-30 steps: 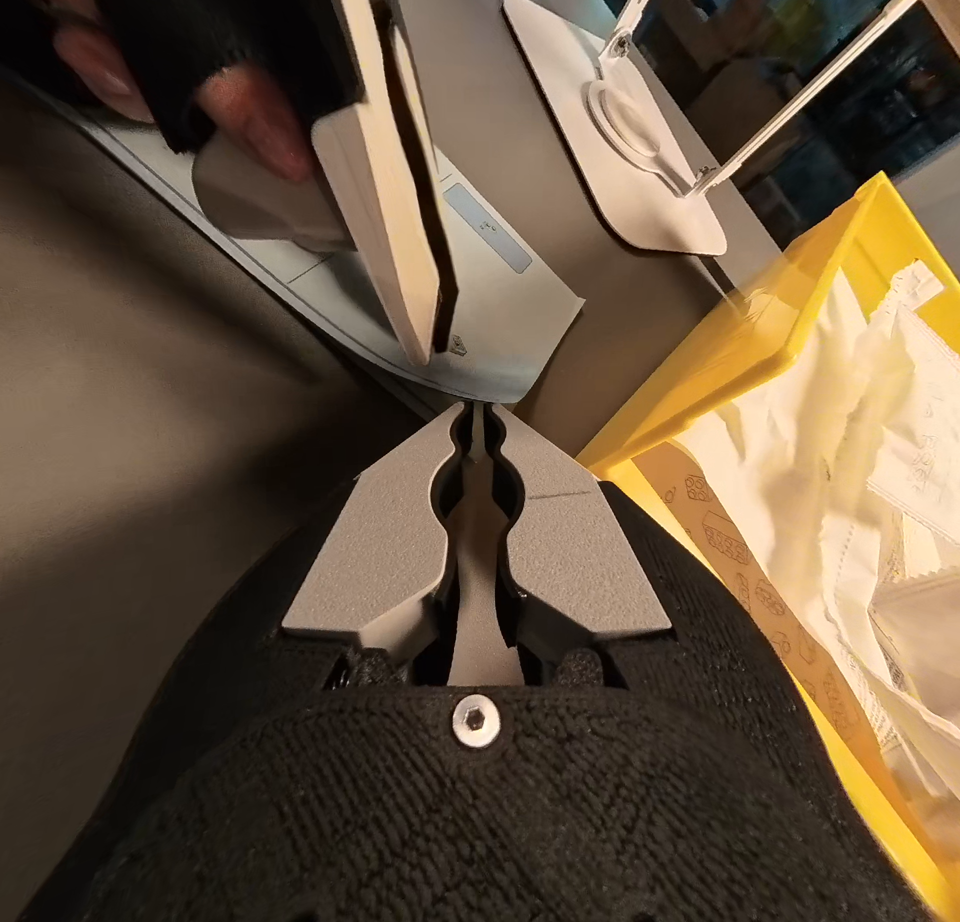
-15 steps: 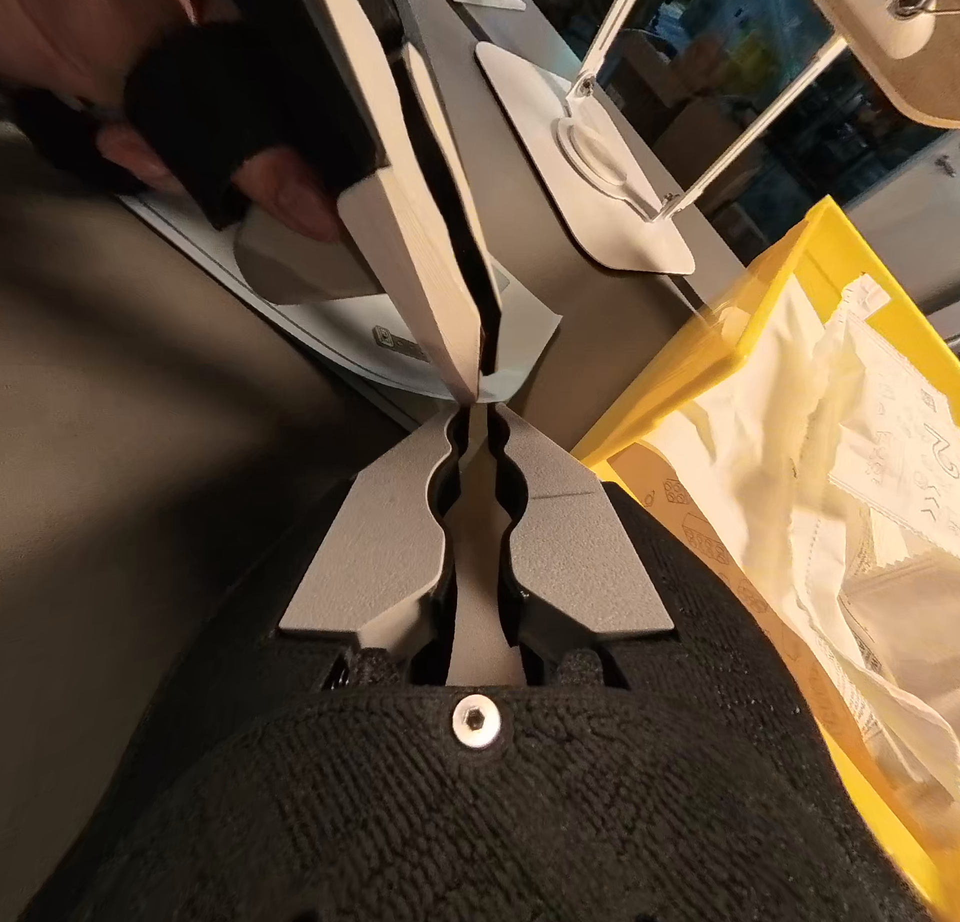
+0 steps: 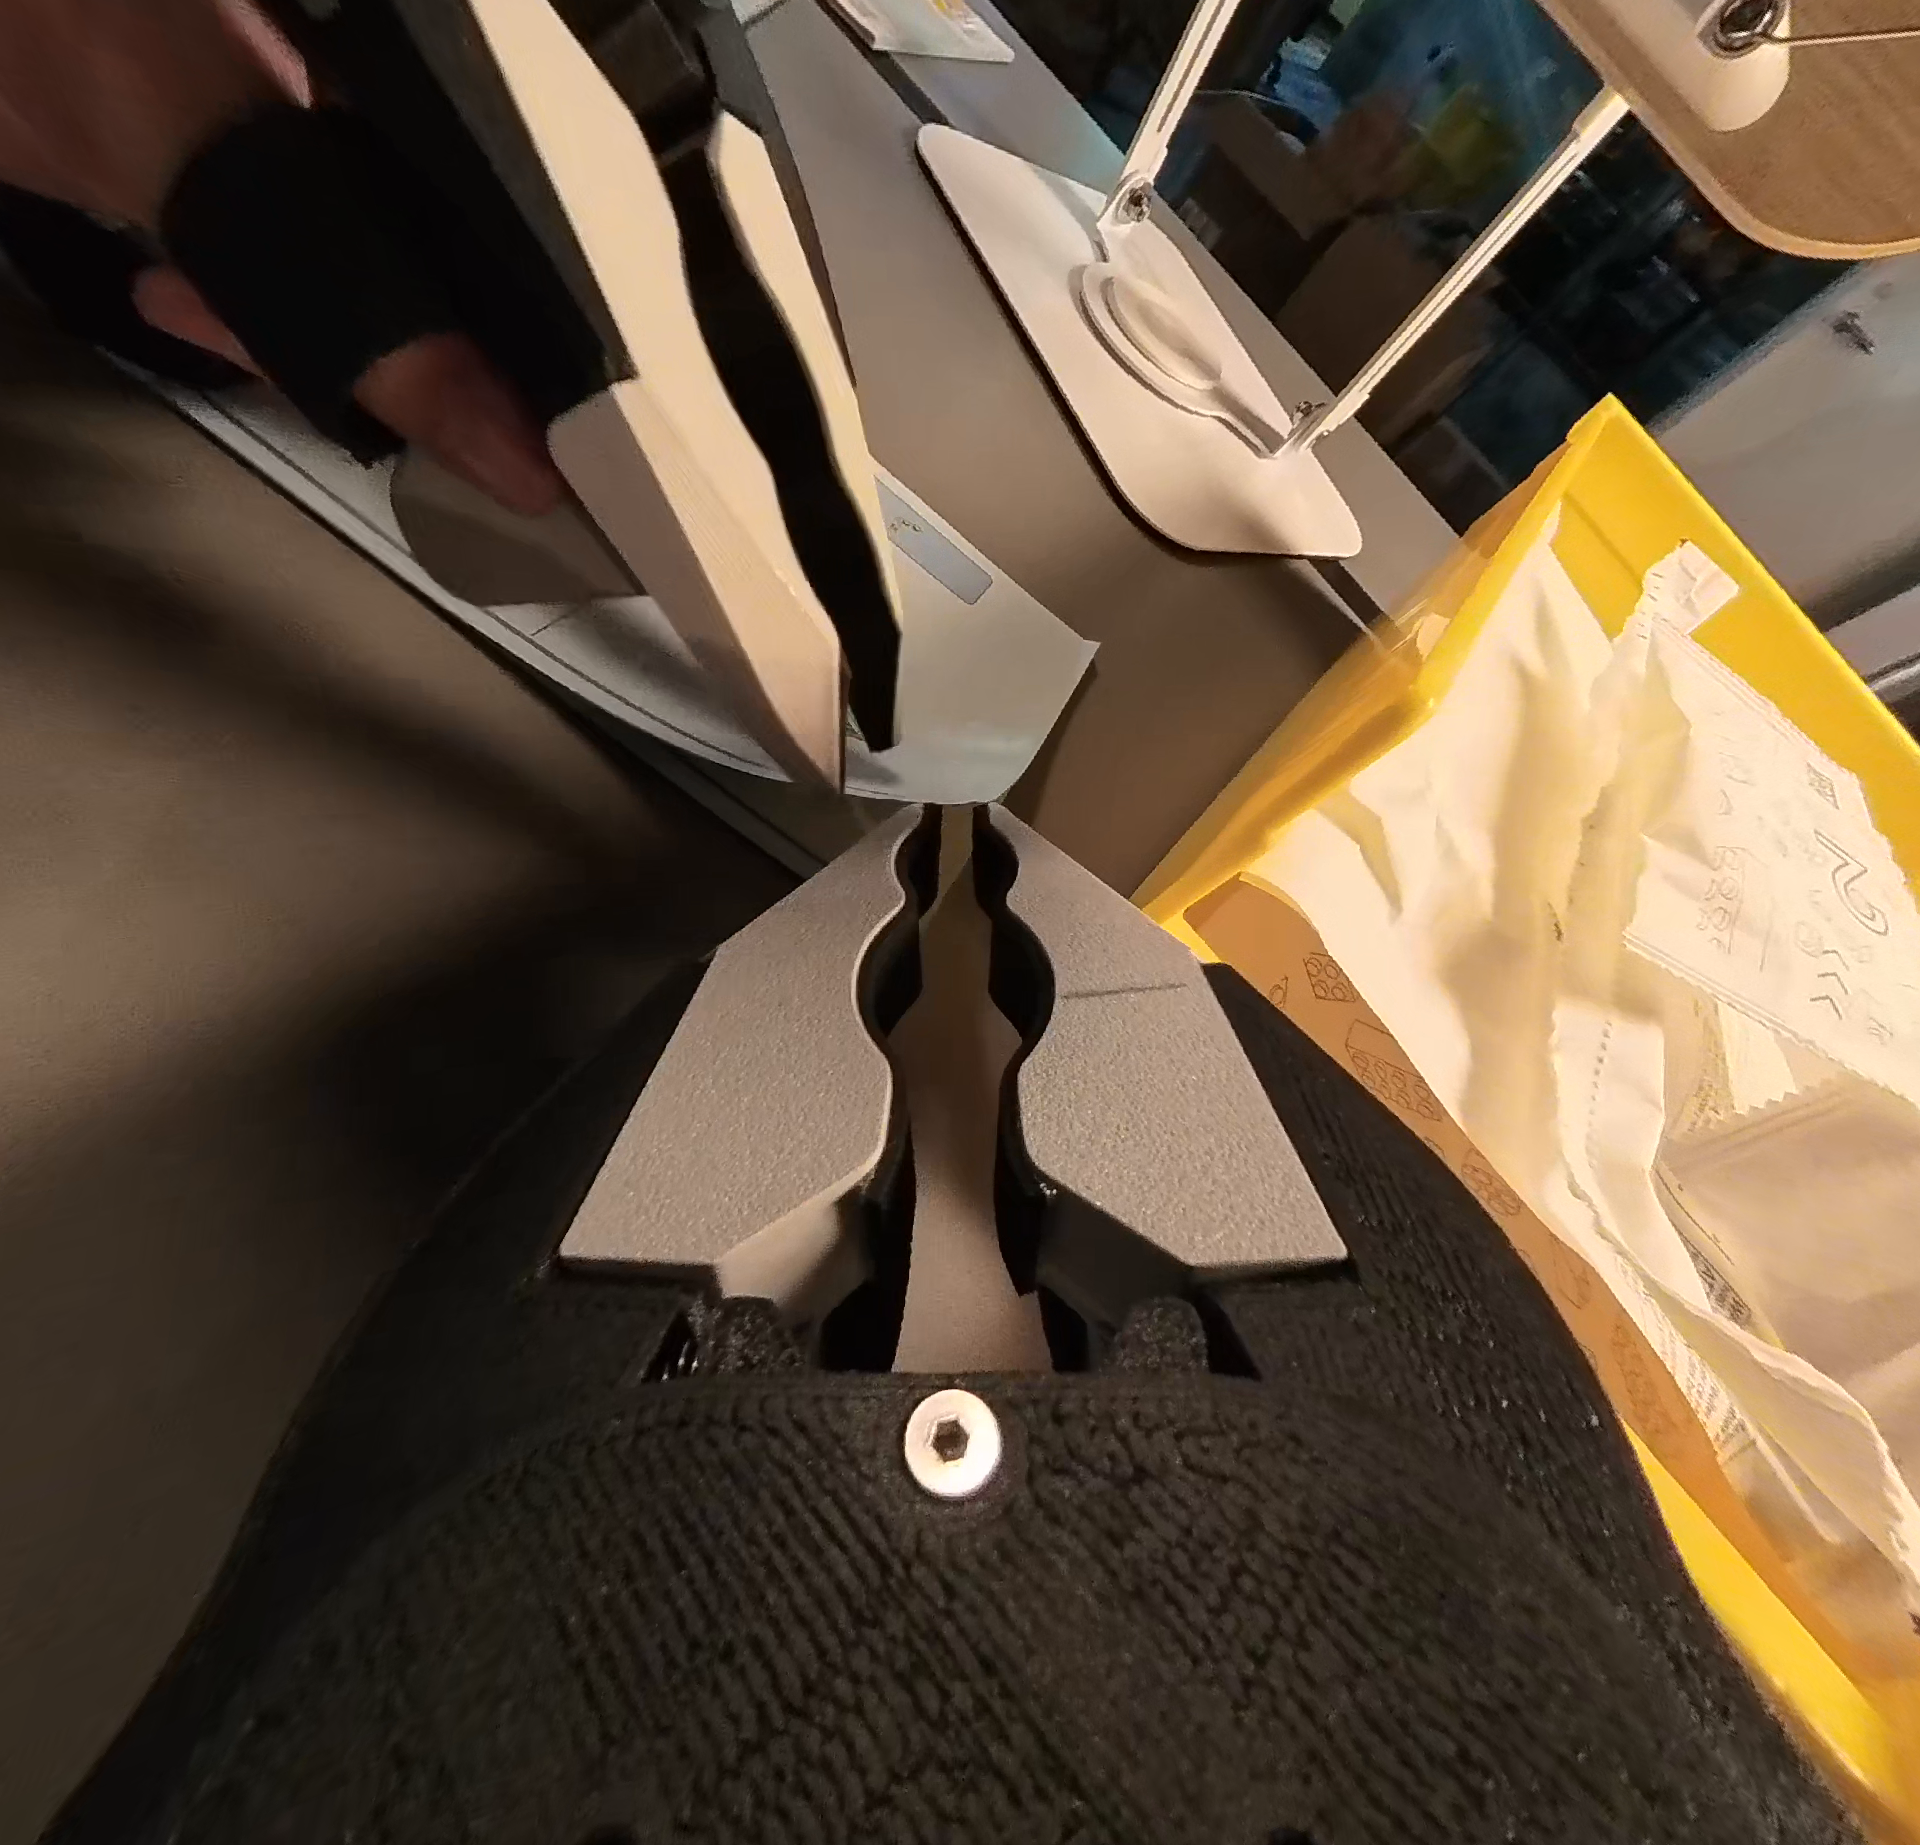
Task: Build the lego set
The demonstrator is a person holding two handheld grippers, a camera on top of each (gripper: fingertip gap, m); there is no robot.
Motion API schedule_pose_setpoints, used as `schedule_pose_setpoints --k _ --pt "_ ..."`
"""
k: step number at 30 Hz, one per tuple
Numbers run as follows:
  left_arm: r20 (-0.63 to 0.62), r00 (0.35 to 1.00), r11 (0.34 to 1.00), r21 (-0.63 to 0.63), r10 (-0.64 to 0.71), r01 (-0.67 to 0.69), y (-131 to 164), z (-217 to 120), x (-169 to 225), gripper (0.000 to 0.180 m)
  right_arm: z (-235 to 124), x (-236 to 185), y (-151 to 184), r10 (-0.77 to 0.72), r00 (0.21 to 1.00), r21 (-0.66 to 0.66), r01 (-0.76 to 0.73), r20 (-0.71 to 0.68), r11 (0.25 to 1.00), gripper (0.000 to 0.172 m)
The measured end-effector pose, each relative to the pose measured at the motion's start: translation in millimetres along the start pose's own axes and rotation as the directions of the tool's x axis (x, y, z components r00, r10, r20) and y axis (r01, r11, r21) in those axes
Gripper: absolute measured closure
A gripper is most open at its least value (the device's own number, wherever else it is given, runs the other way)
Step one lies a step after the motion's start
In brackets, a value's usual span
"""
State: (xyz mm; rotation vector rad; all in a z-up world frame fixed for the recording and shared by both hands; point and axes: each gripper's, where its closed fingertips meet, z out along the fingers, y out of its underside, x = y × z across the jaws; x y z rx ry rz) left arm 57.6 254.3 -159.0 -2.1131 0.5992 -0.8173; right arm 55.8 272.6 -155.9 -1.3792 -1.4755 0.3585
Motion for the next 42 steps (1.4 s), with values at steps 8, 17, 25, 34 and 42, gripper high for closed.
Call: schedule_pose_setpoints --k 8,17,25,34,42 --pt "-0.034 0.998 0.998 0.039 -0.044 0.046 -4.2 -4.2 -0.9 0.164 0.2 -0.1 0.1 -0.001 1.0 -0.001 0.001 0.001 1.0 0.168" --pt "0.059 0.998 1.0 -0.005 -0.003 0.004 1.1 -1.8 -9.8 0.162 0.2 -0.3 0.1 -0.001 1.0 -0.001 0.001 0.002 1.0 0.168" --pt "0.075 0.997 1.0 -0.023 0.011 -0.009 3.2 -0.2 -10.5 0.155 0.3 -0.6 0.0 -0.004 1.0 -0.002 0.004 0.002 1.0 0.169" --pt "0.09 0.996 1.0 -0.011 -0.014 0.015 2.4 -1.5 -15.1 0.161 0.3 -1.1 -0.1 -0.008 1.0 -0.003 0.008 0.003 1.0 0.169" --pt "0.131 0.991 0.999 -0.035 -0.005 0.01 4.8 3.8 -17.1 0.163 -0.3 -0.2 -0.3 -0.002 1.0 -0.001 0.002 0.0 1.0 0.169"
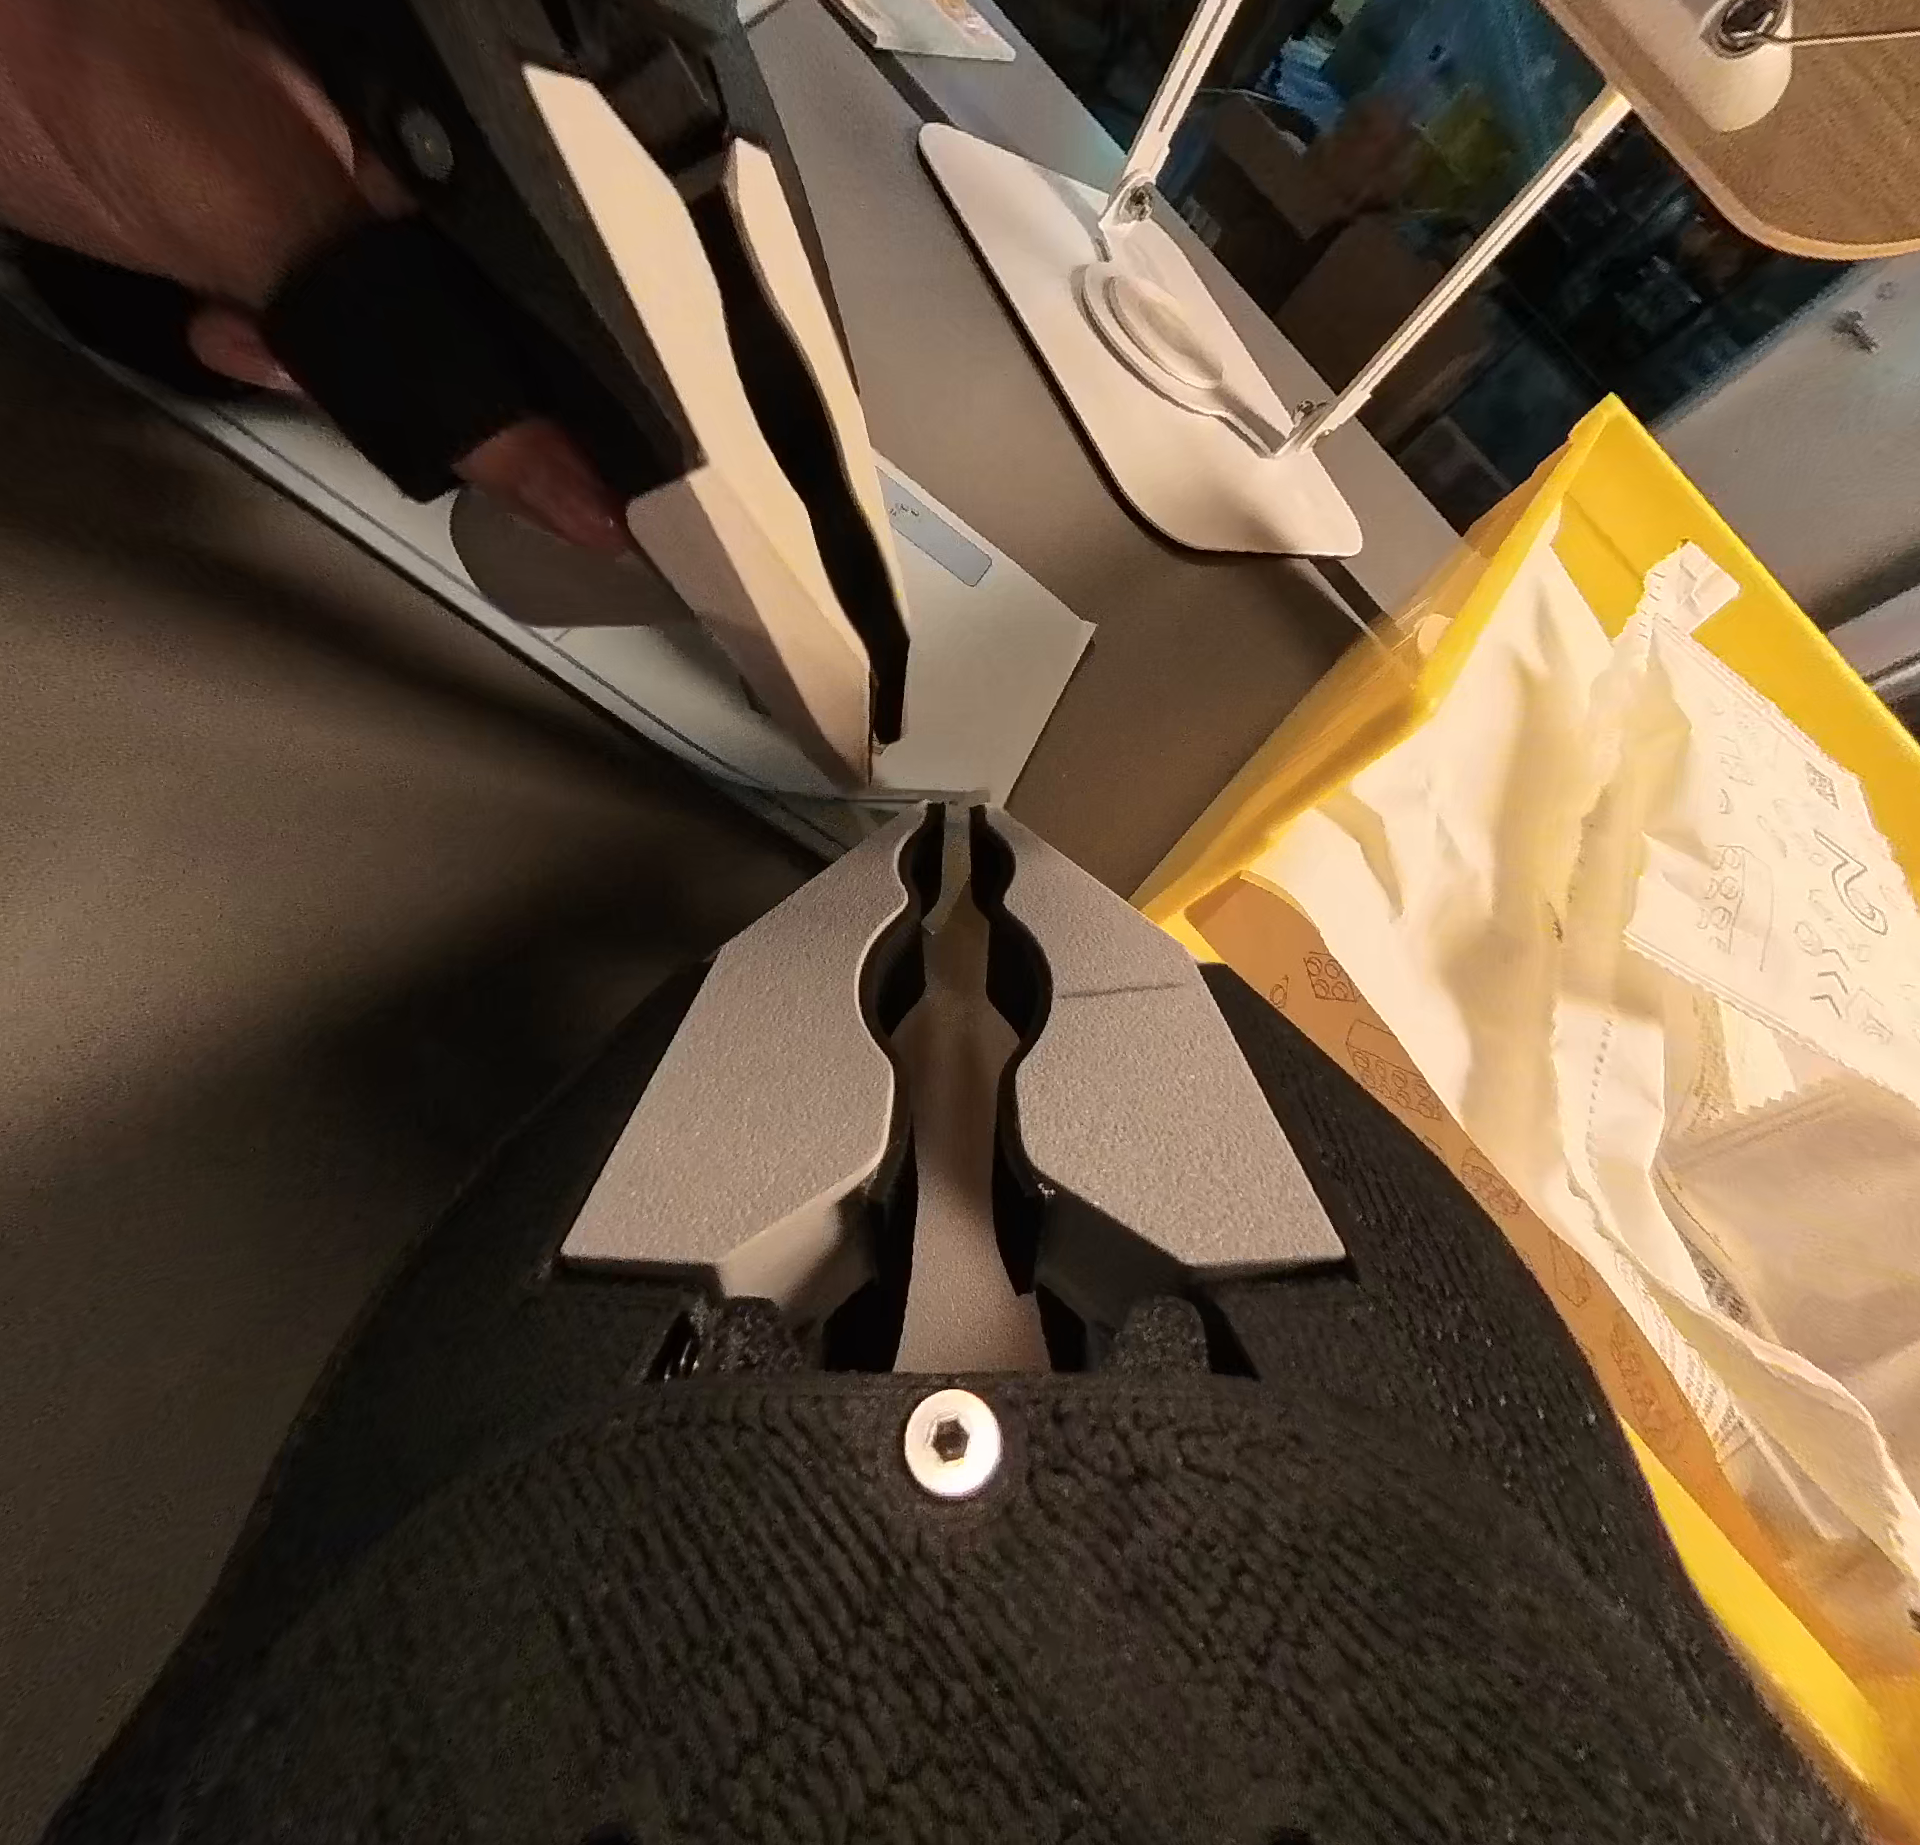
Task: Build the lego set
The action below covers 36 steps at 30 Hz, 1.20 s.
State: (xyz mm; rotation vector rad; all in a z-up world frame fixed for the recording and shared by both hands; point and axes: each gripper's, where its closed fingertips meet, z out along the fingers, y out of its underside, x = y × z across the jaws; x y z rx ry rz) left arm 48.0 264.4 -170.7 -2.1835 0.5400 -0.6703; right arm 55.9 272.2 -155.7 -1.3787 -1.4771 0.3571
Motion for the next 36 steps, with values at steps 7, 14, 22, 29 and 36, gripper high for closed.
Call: schedule_pose_setpoints --k 7,14,22,29,36 --pt "0.017 1.0 1.0 -0.015 0.007 -0.007 1.6 2.2 -1.4 0.164 3.7 -6.5 6.9 -0.033 0.999 -0.053 0.035 0.025 0.998 0.172" --pt "-0.026 1.0 1.0 -0.024 0.014 -0.015 2.8 3.1 5.0 0.15 10.7 -4.7 12.0 -0.012 0.999 -0.099 0.015 0.033 0.995 0.172" --pt "0.009 0.999 0.998 -0.049 0.033 -0.033 16.0 -6.8 12.4 0.138 11.9 -5.6 -1.3 -0.015 1.0 -0.034 0.015 0.02 0.999 0.172" --pt "0.103 0.995 0.999 -0.038 -0.008 0.012 23.3 -20.7 18.9 0.14 19.7 -19.7 -27.2 0.089 0.993 0.028 -0.092 0.072 0.995 0.158" --pt "0.294 0.955 0.987 0.158 -0.039 -0.008 44.7 -129.4 15.1 0.145 31.8 -51.6 -36.6 0.451 0.863 -0.118 -0.435 0.227 0.893 0.115"
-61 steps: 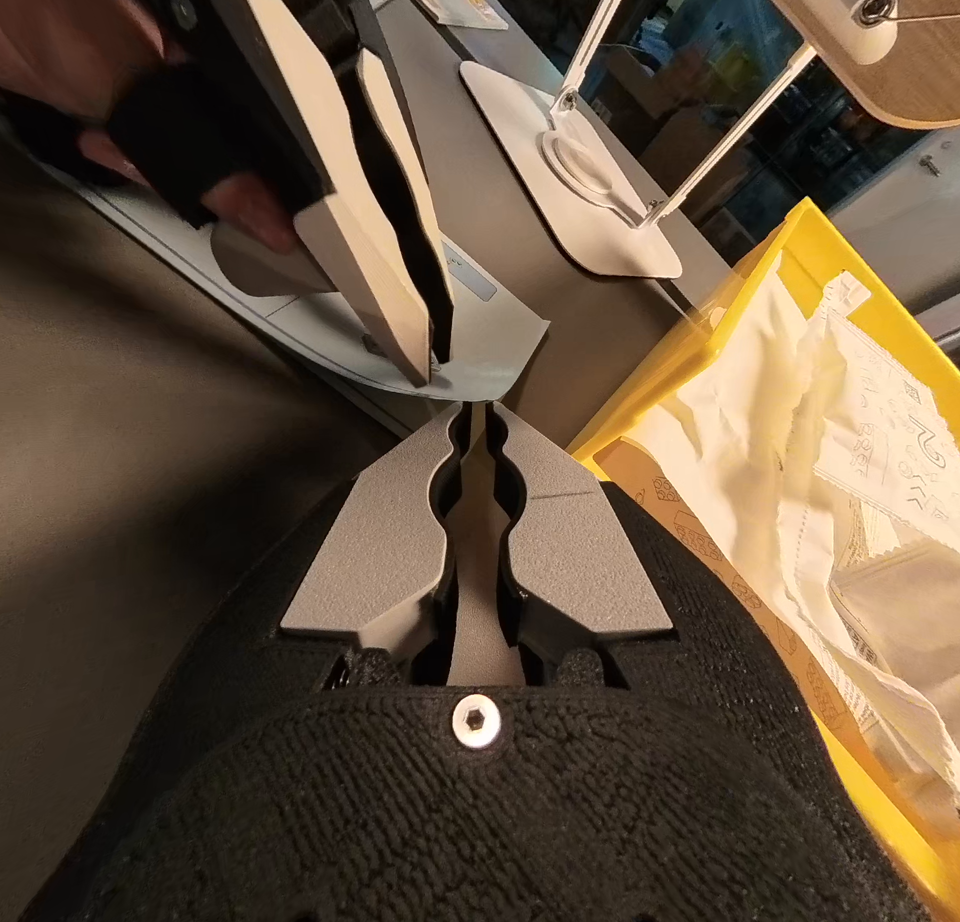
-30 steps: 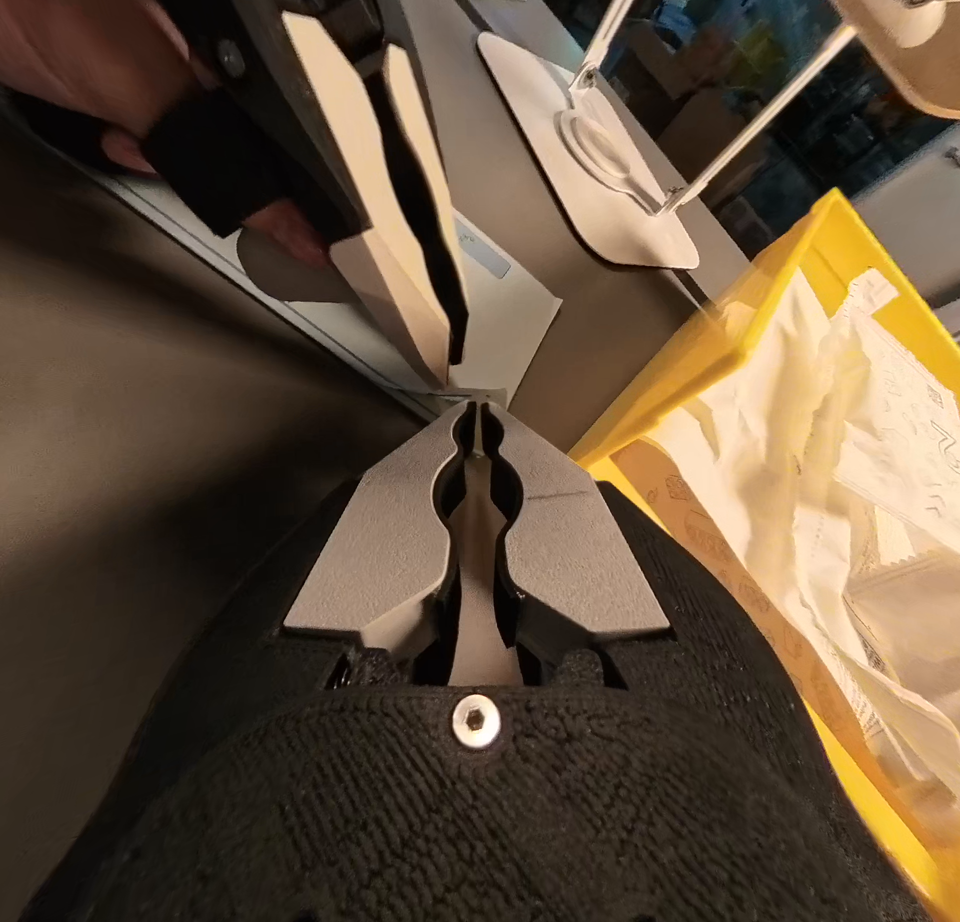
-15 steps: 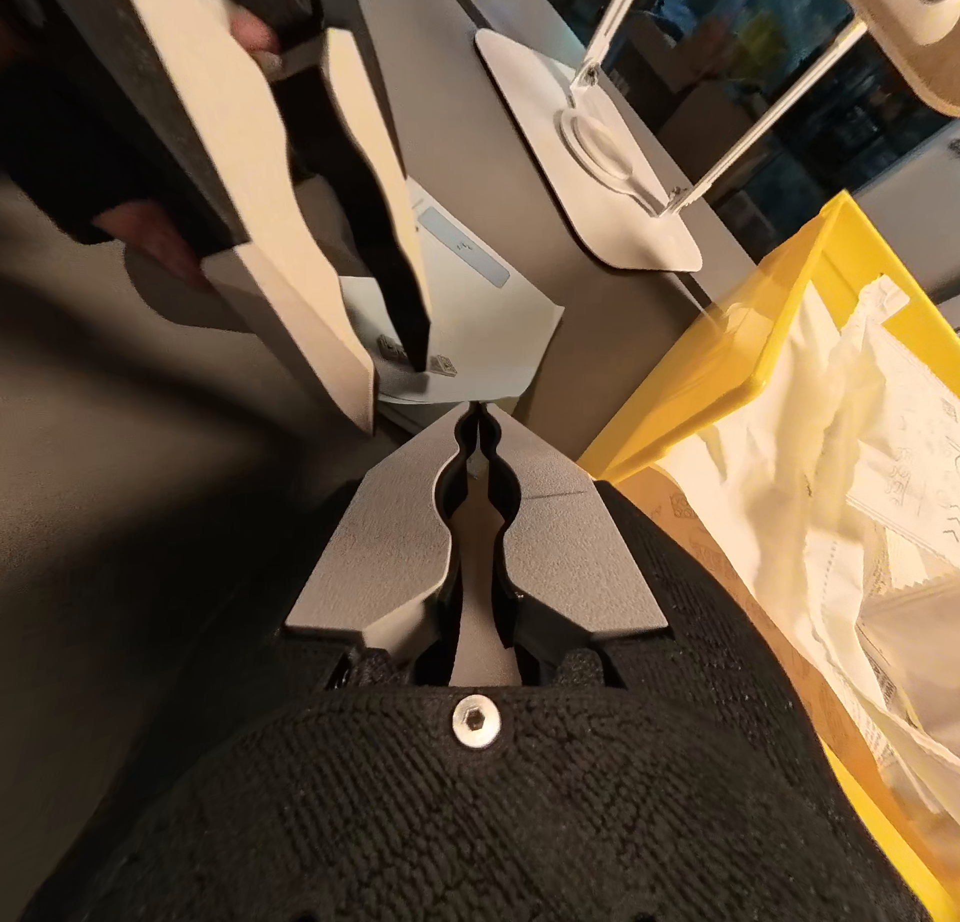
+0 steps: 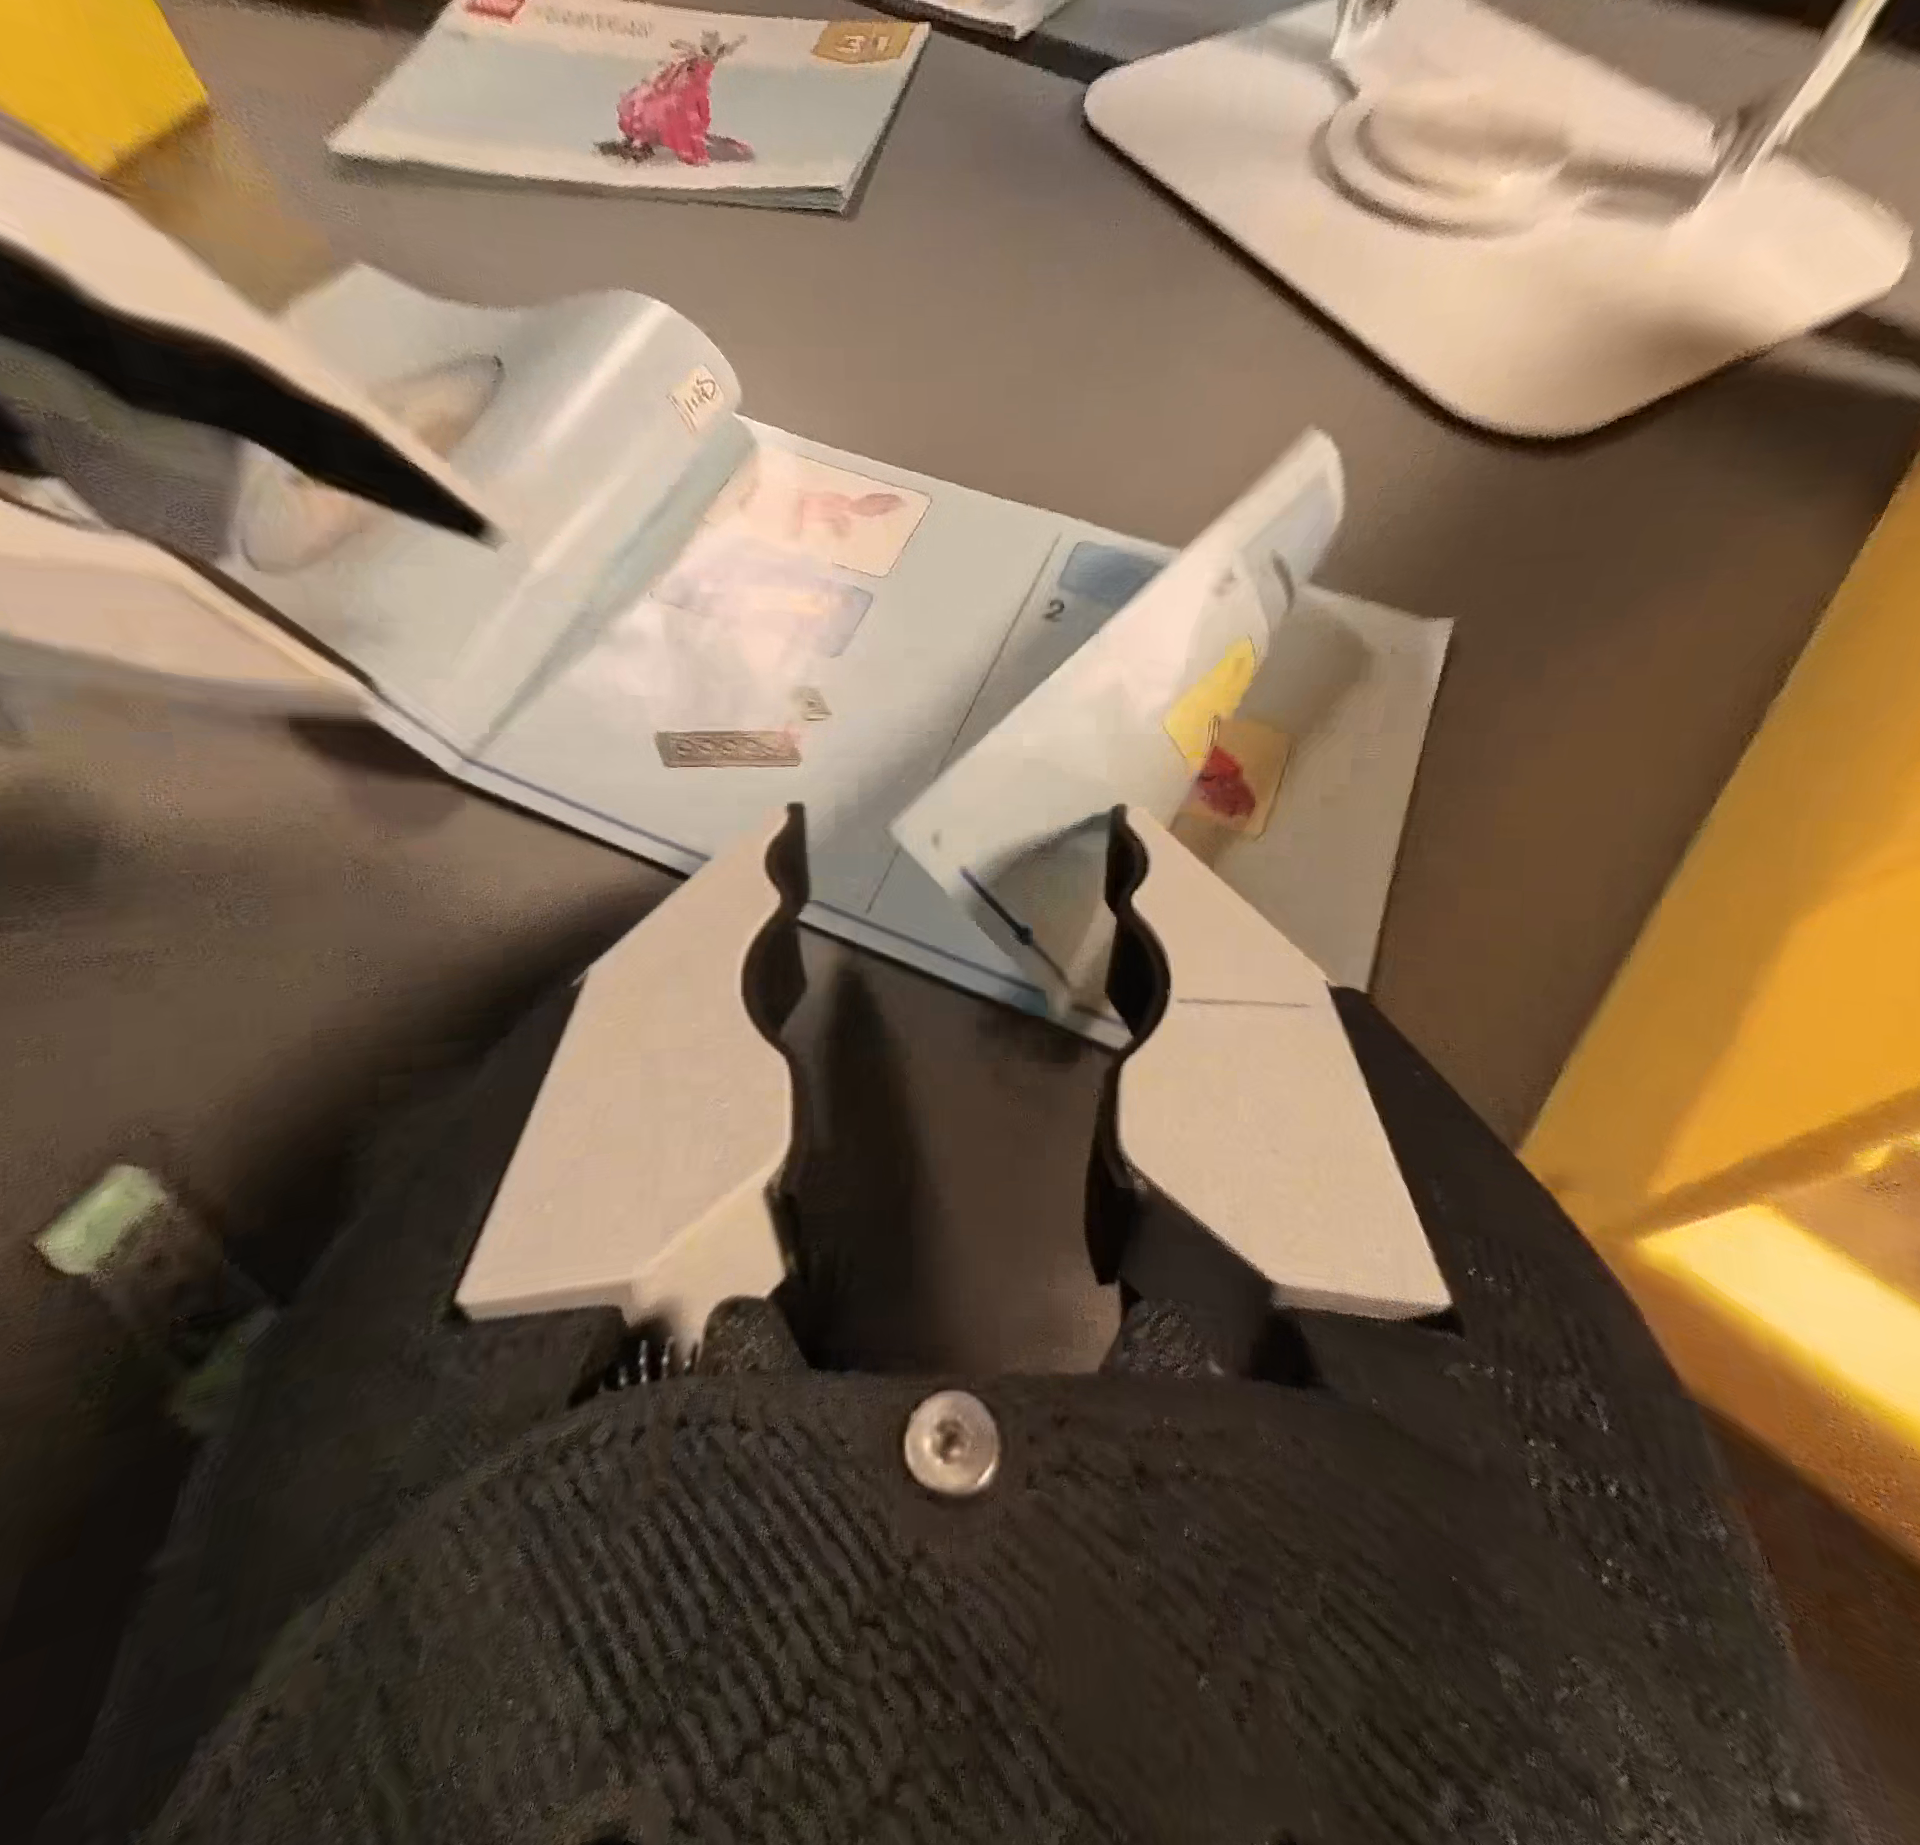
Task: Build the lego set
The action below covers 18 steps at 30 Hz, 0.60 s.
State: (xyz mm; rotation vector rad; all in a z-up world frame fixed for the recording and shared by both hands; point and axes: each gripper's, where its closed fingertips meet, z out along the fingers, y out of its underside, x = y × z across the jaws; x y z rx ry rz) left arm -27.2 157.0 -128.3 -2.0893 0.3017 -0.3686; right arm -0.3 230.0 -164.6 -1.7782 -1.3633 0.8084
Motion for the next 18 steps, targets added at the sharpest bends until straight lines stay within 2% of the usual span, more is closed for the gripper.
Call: schedule_pose_setpoints --k 2,4,8,11,15,18 --pt "0.071 0.997 0.992 0.125 -0.026 0.017 -2.6 -35.1 -21.7 0.145 -1.9 1.1 4.1 0.092 0.995 -0.01 -0.092 -0.025 0.996 0.113" --pt "0.137 0.988 0.967 0.252 -0.068 0.031 -4.7 -65.9 -44.4 0.146 -6.4 9.1 5.9 0.148 0.985 0.007 -0.148 -0.093 0.989 0.122" --pt "0.148 0.977 0.907 0.415 -0.152 0.078 -2.8 -99.3 -69.0 0.145 -14.3 25.6 9.3 0.236 0.955 0.041 -0.233 -0.182 0.972 0.124" --pt "0.107 0.969 0.883 0.444 -0.221 0.152 0.5 -103.3 -80.4 0.145 -21.7 34.8 12.2 0.307 0.932 0.074 -0.298 -0.193 0.952 0.129" --pt "0.101 0.961 0.866 0.465 -0.257 0.183 2.3 -104.0 -86.6 0.145 -30.9 46.2 11.2 0.356 0.913 0.127 -0.336 -0.2 0.933 0.171" --pt "0.127 0.962 0.86 0.488 -0.241 0.151 -1.5 -109.0 -85.6 0.145 -32.4 40.9 -0.4 0.337 0.924 0.169 -0.309 -0.178 0.936 0.172"
